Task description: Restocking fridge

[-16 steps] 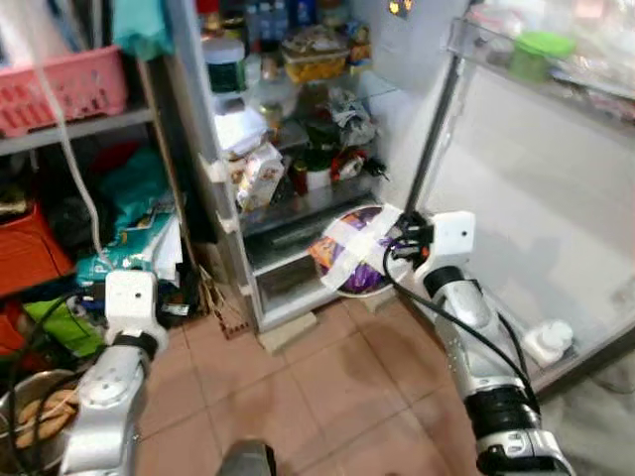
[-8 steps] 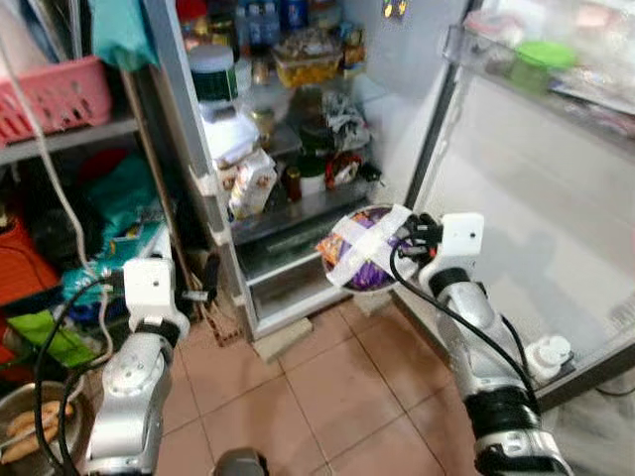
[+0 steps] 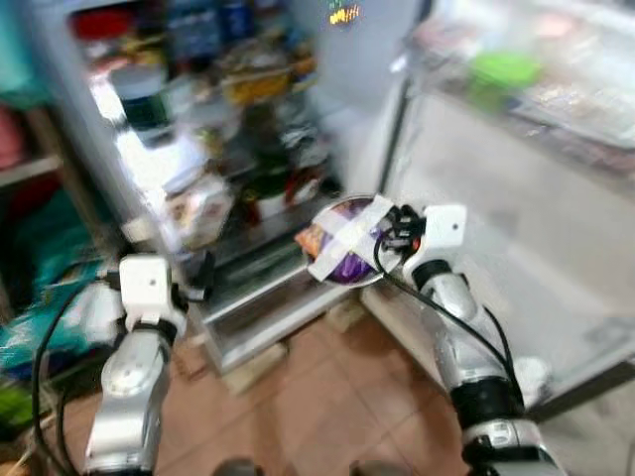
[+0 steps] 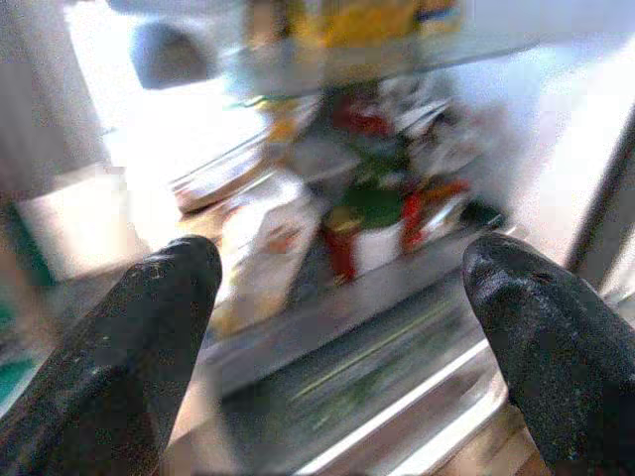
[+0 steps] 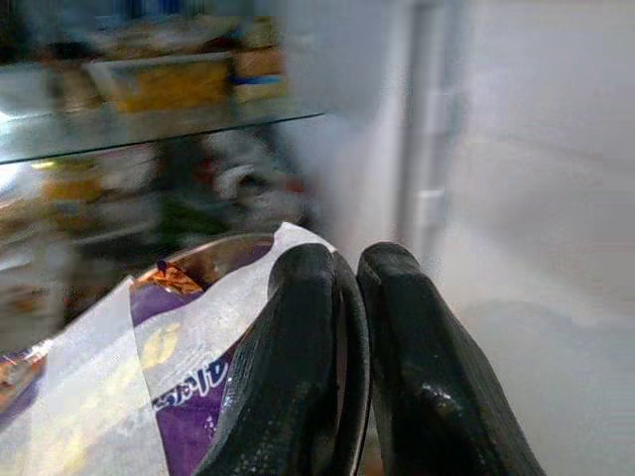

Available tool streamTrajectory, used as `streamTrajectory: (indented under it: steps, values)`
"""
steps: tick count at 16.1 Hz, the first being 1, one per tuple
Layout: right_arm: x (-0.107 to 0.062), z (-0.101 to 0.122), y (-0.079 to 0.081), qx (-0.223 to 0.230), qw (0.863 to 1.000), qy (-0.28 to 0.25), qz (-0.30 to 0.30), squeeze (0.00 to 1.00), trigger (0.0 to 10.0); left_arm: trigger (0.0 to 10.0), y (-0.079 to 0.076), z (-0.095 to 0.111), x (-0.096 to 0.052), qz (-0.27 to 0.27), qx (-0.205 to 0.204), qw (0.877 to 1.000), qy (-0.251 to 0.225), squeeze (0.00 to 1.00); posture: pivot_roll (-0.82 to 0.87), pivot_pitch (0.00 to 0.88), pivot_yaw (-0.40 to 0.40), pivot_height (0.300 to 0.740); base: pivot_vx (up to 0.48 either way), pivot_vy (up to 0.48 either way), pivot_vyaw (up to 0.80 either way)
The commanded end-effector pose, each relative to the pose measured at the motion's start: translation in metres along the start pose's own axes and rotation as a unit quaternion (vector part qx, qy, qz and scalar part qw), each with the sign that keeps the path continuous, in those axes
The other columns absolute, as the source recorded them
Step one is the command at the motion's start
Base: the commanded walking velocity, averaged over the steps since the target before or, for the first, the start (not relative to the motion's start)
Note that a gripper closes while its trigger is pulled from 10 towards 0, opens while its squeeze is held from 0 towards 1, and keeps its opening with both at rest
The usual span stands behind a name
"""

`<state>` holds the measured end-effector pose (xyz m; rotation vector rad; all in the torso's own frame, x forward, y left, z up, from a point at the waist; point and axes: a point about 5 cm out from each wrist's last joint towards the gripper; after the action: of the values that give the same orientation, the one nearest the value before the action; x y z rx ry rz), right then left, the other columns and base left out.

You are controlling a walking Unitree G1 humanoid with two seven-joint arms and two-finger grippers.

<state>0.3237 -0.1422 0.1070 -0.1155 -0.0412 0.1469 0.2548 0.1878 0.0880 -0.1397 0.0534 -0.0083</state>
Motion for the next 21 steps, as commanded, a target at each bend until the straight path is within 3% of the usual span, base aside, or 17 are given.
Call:
streamTrajectory:
  steps: [1,5,8,17,21]
  values:
    - [0.0,0.004,-0.011,-0.005,1.0,-0.011,-0.016,0.0,10.0,10.0,-0.005,-0.002,0.0,-0.007,-0.001,1.0,0.004,0.0,0.09,0.026,-0.023,0.74,0.48,0.0,0.0]
    - [0.0,0.003,-0.01,-0.003,1.0,-0.011,-0.014,0.0,10.0,10.0,-0.006,-0.002,0.001,0.0,-0.004,1.0,0.003,0.0,0.09,0.03,-0.021,0.74,0.465,0.0,0.0]
    - [0.0,0.003,-0.009,0.001,1.0,-0.009,-0.014,0.0,10.0,10.0,-0.005,-0.002,0.003,0.008,-0.012,1.0,0.004,0.0,0.09,0.038,-0.023,0.74,0.294,0.365,0.0]
    - [0.001,0.002,-0.003,-0.005,1.0,-0.011,-0.008,0.0,10.0,10.0,-0.003,0.0,0.004,0.019,-0.003,1.0,0.0,0.0,0.09,0.05,-0.008,0.74,0.0,0.0,0.7]
    - [0.009,0.012,-0.004,-0.001,1.0,-0.026,-0.018,0.0,10.0,10.0,-0.006,0.0,0.008,0.009,0.005,1.0,0.0,0.0,0.07,0.048,0.012,0.74,0.0,0.0,0.22]
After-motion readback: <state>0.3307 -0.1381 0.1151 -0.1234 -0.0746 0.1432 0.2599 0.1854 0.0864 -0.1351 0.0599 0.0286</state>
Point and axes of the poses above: a point about 5 cm out from each wrist's last joint towards the gripper, its own x axis pointing out of the wrist towards the gripper, its own z axis along the axis of the wrist's last joint, y = z × x, and after that the axes turned 9 degrees about -x, right-handed
